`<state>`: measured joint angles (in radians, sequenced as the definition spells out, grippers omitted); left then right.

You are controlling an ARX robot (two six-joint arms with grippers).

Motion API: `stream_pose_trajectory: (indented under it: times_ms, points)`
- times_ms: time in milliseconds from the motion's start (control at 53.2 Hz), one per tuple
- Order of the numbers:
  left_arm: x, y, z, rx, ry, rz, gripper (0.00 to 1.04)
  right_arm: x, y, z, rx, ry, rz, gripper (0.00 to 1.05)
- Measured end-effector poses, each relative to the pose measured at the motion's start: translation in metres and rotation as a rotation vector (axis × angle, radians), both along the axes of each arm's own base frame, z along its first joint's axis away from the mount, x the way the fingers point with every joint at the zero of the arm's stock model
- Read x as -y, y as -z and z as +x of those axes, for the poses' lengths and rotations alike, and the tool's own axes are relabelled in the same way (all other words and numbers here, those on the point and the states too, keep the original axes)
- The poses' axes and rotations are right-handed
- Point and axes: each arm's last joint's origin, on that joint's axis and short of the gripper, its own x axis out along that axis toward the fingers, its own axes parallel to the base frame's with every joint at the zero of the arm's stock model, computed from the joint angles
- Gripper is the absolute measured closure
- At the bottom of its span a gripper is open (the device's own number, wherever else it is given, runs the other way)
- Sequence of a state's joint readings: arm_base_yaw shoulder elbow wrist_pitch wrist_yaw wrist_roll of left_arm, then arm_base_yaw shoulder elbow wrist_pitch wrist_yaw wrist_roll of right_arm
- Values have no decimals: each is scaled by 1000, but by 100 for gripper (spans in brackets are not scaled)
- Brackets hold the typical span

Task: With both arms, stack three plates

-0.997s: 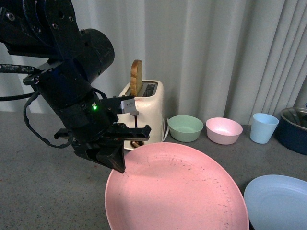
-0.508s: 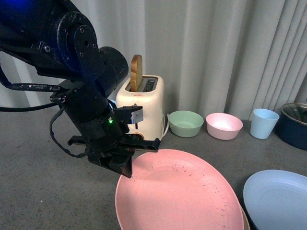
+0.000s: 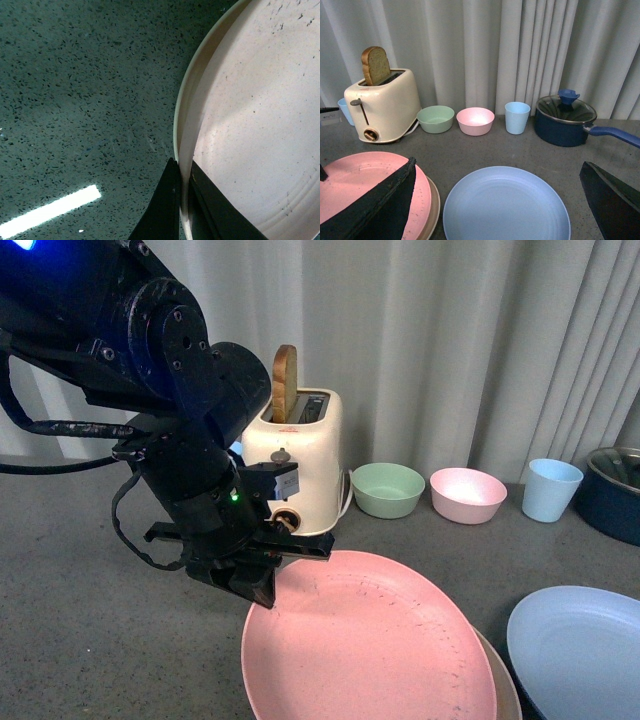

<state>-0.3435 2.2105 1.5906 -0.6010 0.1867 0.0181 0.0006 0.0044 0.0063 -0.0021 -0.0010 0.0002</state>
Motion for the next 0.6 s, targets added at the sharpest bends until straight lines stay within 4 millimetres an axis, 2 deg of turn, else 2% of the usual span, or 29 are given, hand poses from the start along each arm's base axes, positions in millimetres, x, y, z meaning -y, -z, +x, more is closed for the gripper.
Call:
stream_pose_trajectory:
  times_ms: [395,414,508,602]
  points:
    - [14,9,-4,7,0,8,101,0,0,0,0,0,0,7]
    - [14,9,-4,8,1,8,95,0,0,0,0,0,0,7]
    - [16,10,-4,8,2,9,84,0,0,0,0,0,0,7]
    - [17,10,-5,9,2,13,68,0,0,0,0,0,0,7]
